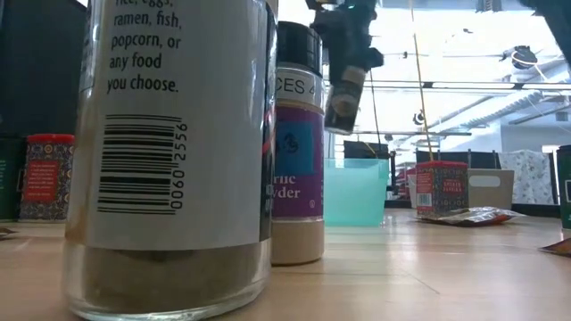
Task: Sort spices by type
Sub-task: Put the top right brown seasoning bottle into the green bin
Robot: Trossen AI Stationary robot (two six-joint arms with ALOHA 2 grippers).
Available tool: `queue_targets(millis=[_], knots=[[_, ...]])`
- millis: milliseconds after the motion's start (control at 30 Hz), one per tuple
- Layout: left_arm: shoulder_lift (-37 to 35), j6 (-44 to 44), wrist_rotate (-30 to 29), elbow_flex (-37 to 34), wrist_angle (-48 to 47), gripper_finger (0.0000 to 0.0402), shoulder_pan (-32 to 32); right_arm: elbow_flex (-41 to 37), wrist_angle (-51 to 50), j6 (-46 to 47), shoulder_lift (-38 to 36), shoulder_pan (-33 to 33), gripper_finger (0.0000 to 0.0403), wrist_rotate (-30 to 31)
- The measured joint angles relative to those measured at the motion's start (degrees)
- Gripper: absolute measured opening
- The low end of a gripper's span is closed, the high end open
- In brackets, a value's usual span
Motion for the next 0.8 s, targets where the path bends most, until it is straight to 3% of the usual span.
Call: queue_targets(millis=[267, 800], knots=[[-2.83, 0.34, -0.17, 0.00, -2.20, 0.0200, -0.02, 6.91, -0.67, -9.83, 9.03, 2.95, 0.0243, -0.19], [-3.33, -1.17, -0.18, 0.00, -6.62, 0.0200, -0.02, 5.82, 1.90, -28.79, 14.37, 11.48, 0.0243, 0.72]])
